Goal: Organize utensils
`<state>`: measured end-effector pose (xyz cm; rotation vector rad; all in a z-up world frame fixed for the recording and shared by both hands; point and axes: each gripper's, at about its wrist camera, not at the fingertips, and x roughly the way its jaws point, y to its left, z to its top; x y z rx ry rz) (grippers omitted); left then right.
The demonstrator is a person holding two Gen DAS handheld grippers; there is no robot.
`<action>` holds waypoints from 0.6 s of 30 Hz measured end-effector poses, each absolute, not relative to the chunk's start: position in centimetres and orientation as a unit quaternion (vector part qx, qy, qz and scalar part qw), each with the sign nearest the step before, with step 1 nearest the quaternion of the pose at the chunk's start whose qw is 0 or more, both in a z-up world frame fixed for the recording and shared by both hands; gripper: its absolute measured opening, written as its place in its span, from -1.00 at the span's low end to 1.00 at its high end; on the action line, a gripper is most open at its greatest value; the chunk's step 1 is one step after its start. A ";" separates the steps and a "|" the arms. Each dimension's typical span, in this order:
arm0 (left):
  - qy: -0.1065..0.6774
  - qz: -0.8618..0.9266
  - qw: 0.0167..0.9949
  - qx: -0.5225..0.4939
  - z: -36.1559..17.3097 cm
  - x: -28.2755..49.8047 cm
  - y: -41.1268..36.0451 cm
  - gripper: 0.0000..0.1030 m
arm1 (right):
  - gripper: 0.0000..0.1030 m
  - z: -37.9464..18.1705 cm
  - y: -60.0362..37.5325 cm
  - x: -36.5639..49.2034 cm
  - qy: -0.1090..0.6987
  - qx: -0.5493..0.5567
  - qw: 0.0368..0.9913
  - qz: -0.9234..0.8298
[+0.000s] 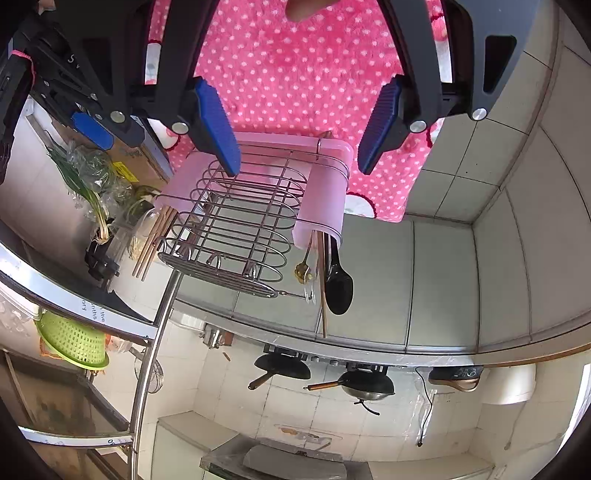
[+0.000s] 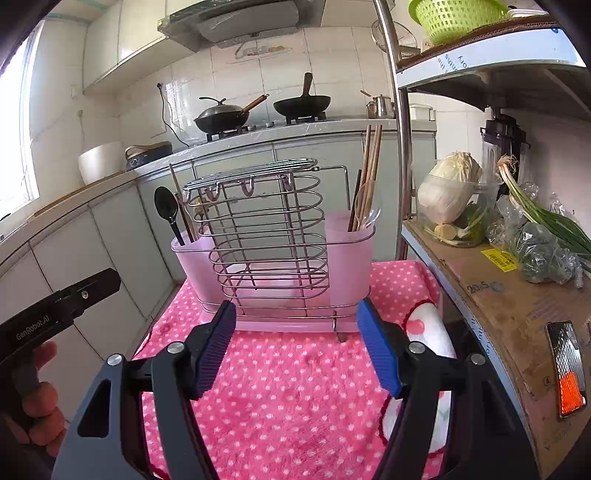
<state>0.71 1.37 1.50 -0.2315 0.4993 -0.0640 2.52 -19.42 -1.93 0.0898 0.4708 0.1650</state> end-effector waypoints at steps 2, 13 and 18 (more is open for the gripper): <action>0.247 -0.032 0.962 -0.109 1.5 0.6 1.1 0.26 | 0.33 -2.0 -19.3 2.4 0.232 0.043 0.968 0.082; 0.252 -0.032 0.962 -0.101 1.3 0.6 0.4 0.24 | 0.33 -1.9 -19.5 2.0 0.227 0.039 0.970 0.075; 0.252 -0.031 0.962 -0.096 1.4 0.6 0.1 0.23 | 0.33 -1.8 -19.8 1.8 0.225 0.043 0.971 0.073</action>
